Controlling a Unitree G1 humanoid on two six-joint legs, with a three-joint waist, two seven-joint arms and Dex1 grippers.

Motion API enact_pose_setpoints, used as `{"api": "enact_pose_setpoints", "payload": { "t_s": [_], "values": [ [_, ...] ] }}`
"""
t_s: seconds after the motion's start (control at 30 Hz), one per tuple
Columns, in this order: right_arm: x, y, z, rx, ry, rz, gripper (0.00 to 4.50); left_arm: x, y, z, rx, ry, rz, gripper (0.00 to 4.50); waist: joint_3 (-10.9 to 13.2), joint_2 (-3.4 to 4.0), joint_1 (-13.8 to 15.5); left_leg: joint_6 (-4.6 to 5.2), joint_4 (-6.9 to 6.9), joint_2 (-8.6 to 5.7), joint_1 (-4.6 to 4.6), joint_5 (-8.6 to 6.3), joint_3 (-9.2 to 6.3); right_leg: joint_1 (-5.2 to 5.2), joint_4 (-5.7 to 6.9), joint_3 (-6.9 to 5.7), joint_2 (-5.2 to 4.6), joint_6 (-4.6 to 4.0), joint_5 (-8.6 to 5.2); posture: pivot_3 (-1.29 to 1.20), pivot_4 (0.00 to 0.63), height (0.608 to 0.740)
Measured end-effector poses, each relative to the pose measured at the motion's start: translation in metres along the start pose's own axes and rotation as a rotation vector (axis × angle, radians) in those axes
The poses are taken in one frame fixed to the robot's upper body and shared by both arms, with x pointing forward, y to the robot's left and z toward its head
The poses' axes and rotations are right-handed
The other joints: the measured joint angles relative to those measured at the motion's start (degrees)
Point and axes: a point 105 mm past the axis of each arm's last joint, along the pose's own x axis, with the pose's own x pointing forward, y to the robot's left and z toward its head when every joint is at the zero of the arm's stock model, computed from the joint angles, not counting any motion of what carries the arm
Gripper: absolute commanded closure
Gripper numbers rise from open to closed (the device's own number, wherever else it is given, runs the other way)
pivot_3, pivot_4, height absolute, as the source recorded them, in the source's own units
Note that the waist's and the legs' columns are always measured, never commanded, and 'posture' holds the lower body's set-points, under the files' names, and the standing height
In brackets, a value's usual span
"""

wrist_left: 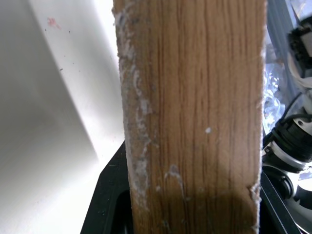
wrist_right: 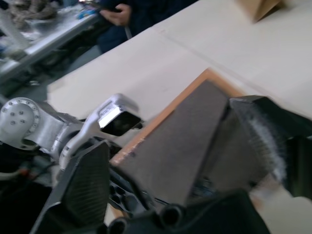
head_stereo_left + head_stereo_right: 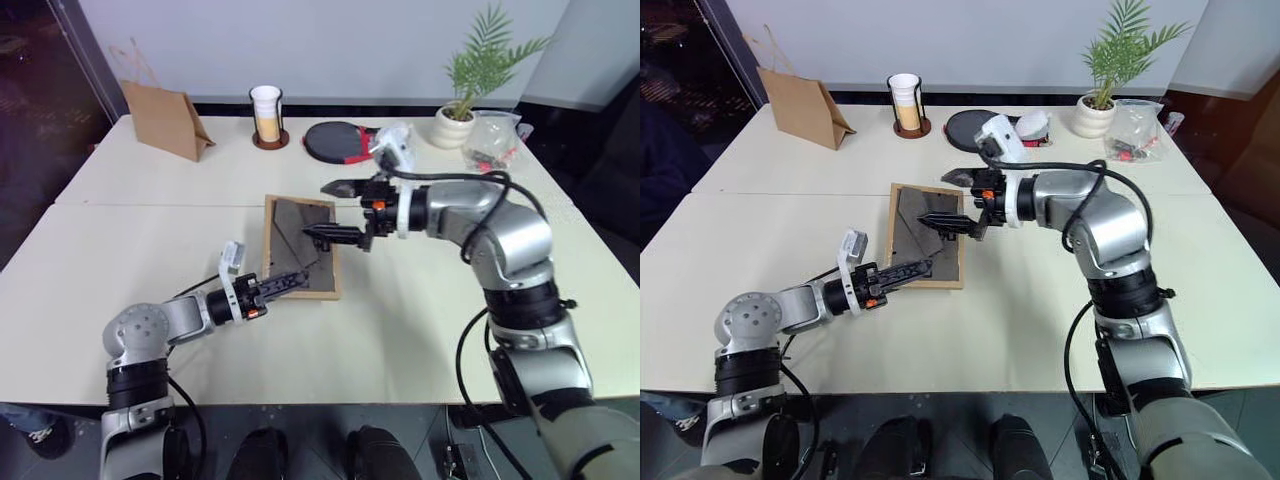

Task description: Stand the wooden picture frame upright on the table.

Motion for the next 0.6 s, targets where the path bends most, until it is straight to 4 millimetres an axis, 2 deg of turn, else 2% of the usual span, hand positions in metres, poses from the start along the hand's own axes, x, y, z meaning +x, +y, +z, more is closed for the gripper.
{"api": "enact_pose_setpoints", "payload": {
  "t_s": [0.1, 0.23, 0.43, 0.6],
  "values": [
    [0.009, -0.009, -0.009, 0.067, 0.003, 0.013, 0.06, 0.003, -0.005, 0.000, 0.031, 0.011, -0.009, 3.41, 0.00, 0.00, -0.11, 0.03, -0.02, 0.00, -0.03, -0.02, 0.03, -0.02, -0.05, 0.01, -0.01, 0.00, 0.00, 0.00, 0.150, 0.740],
    [0.016, -0.019, -0.013, 0.067, 0.007, 0.006, 0.06, 0.005, -0.013, 0.001, 0.059, 0.006, -0.030, 3.41, 0.00, 0.00, -0.25, 0.03, -0.17, 0.01, -0.04, -0.02, 0.05, -0.10, -0.08, 0.01, -0.01, 0.01, 0.00, 0.00, 0.150, 0.740],
    [0.024, -0.014, -0.007, 0.037, -0.011, 0.042, 0.06, 0.012, -0.018, -0.003, 0.054, -0.005, -0.019, 3.41, 0.00, 0.00, -0.26, 0.00, -0.35, 0.00, -0.04, -0.01, 0.05, -0.16, -0.11, 0.02, -0.02, 0.01, 0.01, 0.00, 0.150, 0.740],
    [0.025, -0.006, -0.003, 0.010, -0.005, 0.061, 0.06, 0.013, -0.022, 0.003, 0.045, -0.042, -0.018, 3.41, 0.00, 0.00, -0.26, -0.01, -0.40, 0.00, -0.04, 0.00, 0.07, -0.21, -0.10, 0.03, -0.02, 0.01, 0.01, 0.00, 0.150, 0.740]
  ]
}}
